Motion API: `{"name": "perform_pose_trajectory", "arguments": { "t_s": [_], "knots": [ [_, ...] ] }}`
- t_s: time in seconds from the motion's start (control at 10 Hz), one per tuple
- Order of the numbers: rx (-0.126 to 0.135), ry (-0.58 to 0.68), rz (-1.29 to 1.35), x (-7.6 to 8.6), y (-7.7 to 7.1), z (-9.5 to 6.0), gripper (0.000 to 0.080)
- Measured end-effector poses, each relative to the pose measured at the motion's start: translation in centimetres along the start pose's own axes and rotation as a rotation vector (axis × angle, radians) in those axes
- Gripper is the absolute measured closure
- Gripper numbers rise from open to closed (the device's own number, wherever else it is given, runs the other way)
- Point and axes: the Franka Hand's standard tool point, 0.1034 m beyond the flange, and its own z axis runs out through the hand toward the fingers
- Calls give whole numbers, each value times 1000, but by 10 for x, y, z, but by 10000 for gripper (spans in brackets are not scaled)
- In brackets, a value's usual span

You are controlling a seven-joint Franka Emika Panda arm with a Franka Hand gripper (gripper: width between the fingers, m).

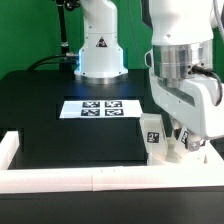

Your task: Assemble stool

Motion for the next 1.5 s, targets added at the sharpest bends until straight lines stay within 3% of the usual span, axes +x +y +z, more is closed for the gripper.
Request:
{"name": "perform_pose_trajectory", "arguments": {
  "t_s": [0.2,0.5,0.6,0.7,0.8,0.9,1.0,1.1,1.3,1.5],
  "knots": [
    [-1,0,83,0,0,0,460],
    [78,-36,483,-2,4,2,460],
    [87,-40,544,-2,4,2,460],
    [86,-41,579,-2,5,2,384],
    [85,-41,575,-2,5,3,384],
    [85,-40,573,-2,5,3,251],
    [84,-40,572,-2,5,4,171],
    [82,-42,518,-3,4,1,156],
    [87,-63,368,-11,-2,-23,156],
    [119,-73,236,-17,-11,-47,151]
  ]
}}
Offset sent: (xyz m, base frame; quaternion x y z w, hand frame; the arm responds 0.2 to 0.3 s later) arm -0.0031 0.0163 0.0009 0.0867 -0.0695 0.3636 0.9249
